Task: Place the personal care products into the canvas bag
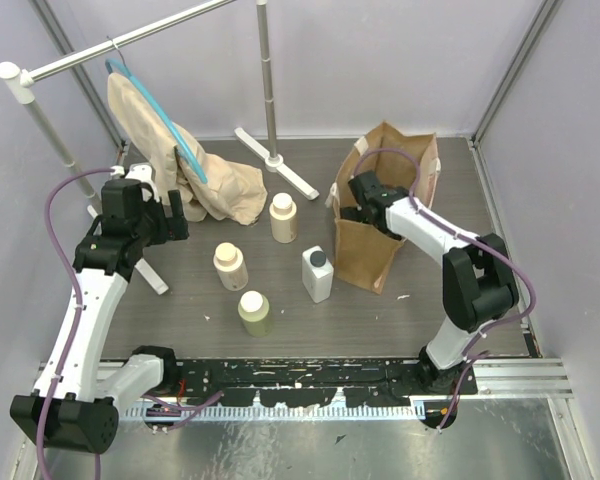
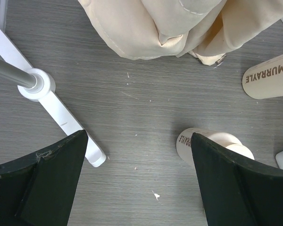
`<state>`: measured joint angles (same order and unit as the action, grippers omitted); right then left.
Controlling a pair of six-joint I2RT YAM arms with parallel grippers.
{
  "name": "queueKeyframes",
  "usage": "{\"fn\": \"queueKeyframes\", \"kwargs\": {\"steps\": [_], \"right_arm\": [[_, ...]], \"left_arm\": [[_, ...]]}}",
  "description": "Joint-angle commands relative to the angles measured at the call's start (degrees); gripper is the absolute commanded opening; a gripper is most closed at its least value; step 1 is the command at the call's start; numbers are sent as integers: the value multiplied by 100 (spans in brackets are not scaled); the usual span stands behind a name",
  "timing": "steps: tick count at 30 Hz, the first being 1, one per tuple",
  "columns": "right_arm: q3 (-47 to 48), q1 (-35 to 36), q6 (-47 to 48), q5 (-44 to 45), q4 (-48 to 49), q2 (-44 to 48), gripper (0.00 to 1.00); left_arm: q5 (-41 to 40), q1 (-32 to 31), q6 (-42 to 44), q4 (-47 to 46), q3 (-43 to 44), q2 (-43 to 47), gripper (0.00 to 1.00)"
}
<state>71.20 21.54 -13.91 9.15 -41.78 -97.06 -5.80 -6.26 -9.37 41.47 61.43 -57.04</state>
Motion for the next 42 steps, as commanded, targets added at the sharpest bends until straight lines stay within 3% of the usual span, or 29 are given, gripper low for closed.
{"fn": "queueKeyframes", "kwargs": {"steps": [1, 12, 23, 31, 38, 42], "right_arm": [[-304, 443, -460, 173, -220, 536, 100], [21, 781, -591, 749, -1173, 1012, 100], [3099, 782, -195, 1917, -3047, 673, 100], [4943, 1106, 195, 936, -2885, 199, 100], [7077, 1530, 656, 683, -3184, -1297, 100], [6933, 1546, 853, 457, -2610, -1651, 100]], "left_arm": [[96, 11, 76, 24, -125, 143, 98], [134, 10, 82, 8, -90, 145, 98], [494, 11, 163, 44, 173, 85, 98], [435, 11, 152, 96, 107, 152, 98], [396, 7, 181, 216, 92, 239, 98], [356, 12, 181, 273, 31, 364, 98]]}}
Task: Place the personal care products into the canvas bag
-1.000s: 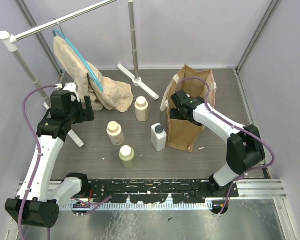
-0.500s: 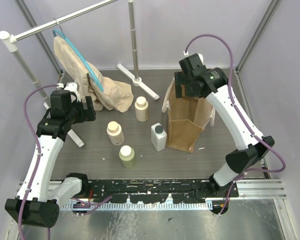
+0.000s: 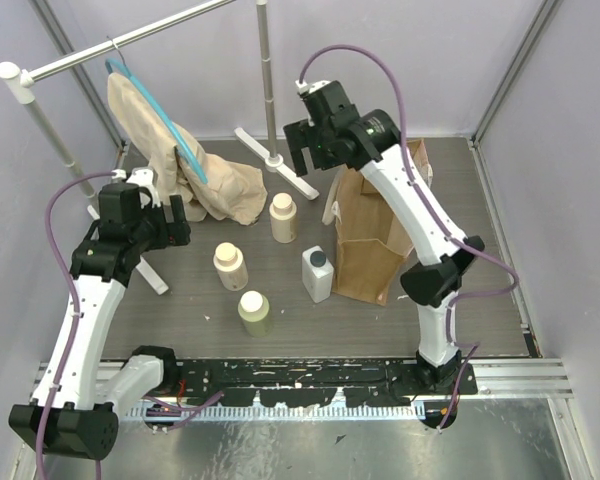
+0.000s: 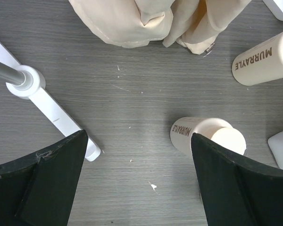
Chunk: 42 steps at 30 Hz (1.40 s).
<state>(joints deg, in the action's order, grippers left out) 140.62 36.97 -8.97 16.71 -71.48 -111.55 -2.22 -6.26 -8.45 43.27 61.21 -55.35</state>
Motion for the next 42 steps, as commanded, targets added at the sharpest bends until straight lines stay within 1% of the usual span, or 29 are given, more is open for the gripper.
{"fn": "queueKeyframes", "kwargs": {"steps": [1, 2, 5, 9, 18, 28, 42], "right_arm": [[-163, 3, 384, -348, 582, -245, 100], [-284, 3, 401, -360, 734, -297, 100], [-566, -1, 428, -784, 1119, -502, 100], [-1044, 12, 467, -1172, 1728, -548, 100], [-1077, 146, 533, -1747, 1708, -1145, 100], [-894, 291, 508, -1752, 1268, -1756, 100], [-1107, 337, 619, -1482, 1376, -2128, 100]], "left_arm": [[-6, 15, 77, 101, 30, 229, 98], [-1, 12, 72, 112, 10, 259, 98], [-5, 11, 70, 144, -20, 320, 98], [-9, 13, 71, 186, -46, 354, 98], [-96, 12, 54, 209, -164, 372, 98], [-145, 11, 106, 167, -216, 268, 98], [-121, 11, 107, 68, -250, 134, 98]]}}
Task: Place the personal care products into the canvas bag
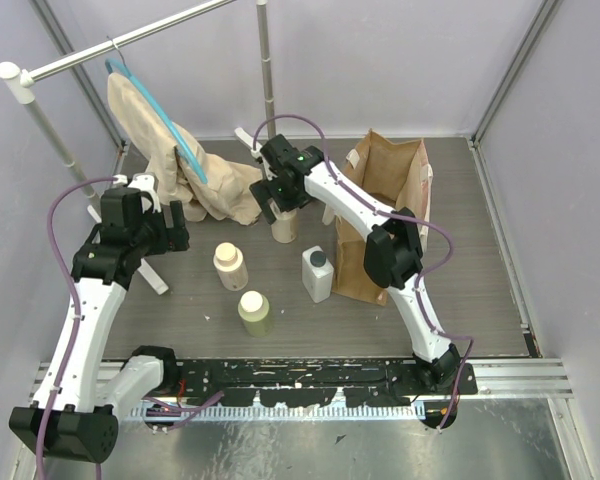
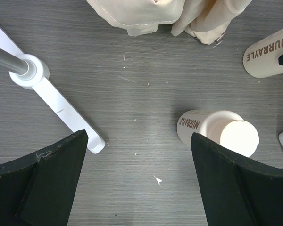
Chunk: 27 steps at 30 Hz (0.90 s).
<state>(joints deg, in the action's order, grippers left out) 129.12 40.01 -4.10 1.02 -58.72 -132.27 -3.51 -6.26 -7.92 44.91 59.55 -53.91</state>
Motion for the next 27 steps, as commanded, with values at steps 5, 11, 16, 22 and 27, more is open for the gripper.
{"fn": "queueKeyframes", "kwargs": {"steps": [5, 11, 16, 22, 27], "right_arm": [[27, 91, 253, 216, 79, -157, 100], [-103, 194, 340, 343, 314, -166, 100], [-280, 246, 340, 351, 491, -79, 100], [-285, 265, 373, 451, 390, 66, 100], [-72, 269, 401, 540, 71, 136, 100]], "left_arm": [[7, 7, 54, -113, -108, -15, 98], [19, 7, 46, -122, -121, -31, 98], [25, 12, 45, -131, -128, -30, 98], [42, 11, 46, -148, -122, -37, 98], [72, 11, 37, -164, -118, -58, 98]]}}
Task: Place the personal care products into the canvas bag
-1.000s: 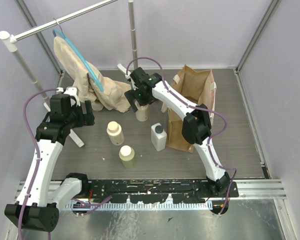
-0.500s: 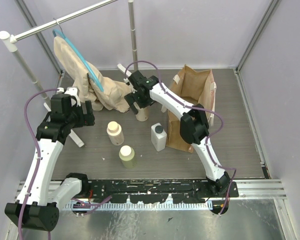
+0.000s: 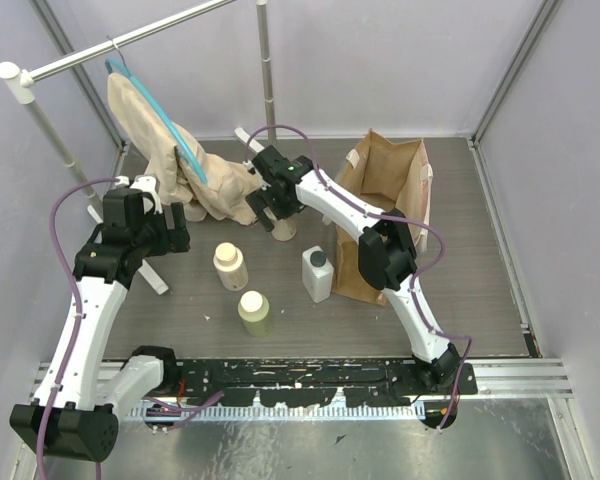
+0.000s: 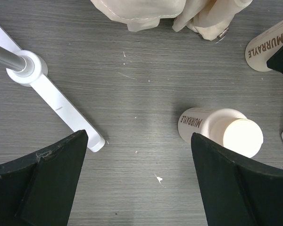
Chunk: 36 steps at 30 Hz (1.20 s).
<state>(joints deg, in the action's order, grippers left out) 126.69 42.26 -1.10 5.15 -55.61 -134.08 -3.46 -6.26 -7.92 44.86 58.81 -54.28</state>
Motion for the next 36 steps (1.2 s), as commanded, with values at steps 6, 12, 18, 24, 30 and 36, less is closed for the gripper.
{"fn": "queueKeyframes", "kwargs": {"steps": [6, 12, 18, 24, 30, 36], "right_arm": [[103, 42, 116, 219, -315, 551, 100], [89, 43, 205, 367, -313, 523, 98], [-41, 45, 263, 382, -152, 573, 94], [-83, 45, 261, 333, 43, 627, 97], [-109, 43, 231, 311, 292, 697, 100], [-50, 44, 224, 325, 429, 766, 100]], "left_arm": [[87, 12, 35, -167, -36, -34, 98], [111, 11, 20, -179, -36, -45, 98], [109, 11, 27, -162, -45, -19, 98], [108, 10, 19, -171, -62, -30, 98], [104, 11, 28, -156, -84, -20, 98], [101, 11, 28, -151, -94, -21, 98]]}}
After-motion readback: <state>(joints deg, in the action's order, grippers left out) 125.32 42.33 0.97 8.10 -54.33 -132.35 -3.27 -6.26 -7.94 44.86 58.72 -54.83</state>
